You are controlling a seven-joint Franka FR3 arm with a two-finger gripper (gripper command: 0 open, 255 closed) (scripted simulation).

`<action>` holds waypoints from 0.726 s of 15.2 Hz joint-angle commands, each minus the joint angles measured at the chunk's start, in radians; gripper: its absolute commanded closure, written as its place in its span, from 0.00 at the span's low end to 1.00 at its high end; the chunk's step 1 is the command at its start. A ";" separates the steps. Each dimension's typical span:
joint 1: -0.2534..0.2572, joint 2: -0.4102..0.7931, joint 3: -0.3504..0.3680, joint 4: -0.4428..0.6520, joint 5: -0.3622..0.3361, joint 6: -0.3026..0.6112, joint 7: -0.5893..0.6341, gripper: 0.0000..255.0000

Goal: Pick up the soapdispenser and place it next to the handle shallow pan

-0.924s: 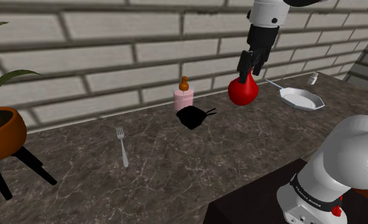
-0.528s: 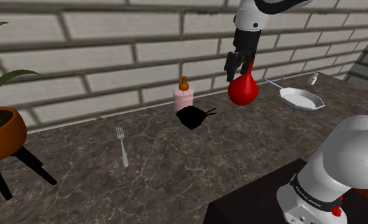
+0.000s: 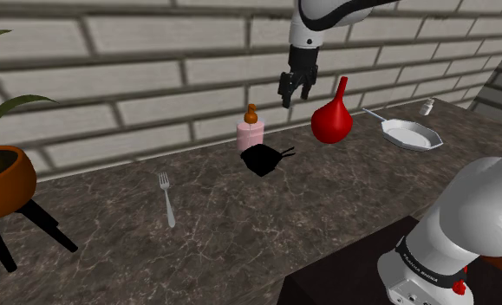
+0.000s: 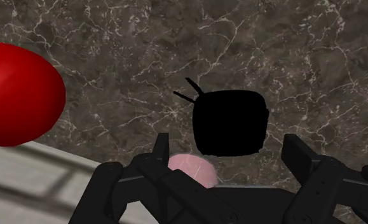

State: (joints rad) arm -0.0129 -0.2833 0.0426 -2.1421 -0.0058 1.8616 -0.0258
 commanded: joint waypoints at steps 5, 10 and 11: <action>-0.006 0.241 -0.007 0.194 -0.005 0.046 -0.018 0.00; -0.011 0.443 -0.012 0.395 -0.006 0.046 -0.034 0.00; -0.011 0.484 -0.013 0.441 -0.006 0.042 -0.037 0.00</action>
State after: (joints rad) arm -0.0244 0.1582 0.0299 -1.7373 -0.0117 1.8980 -0.0619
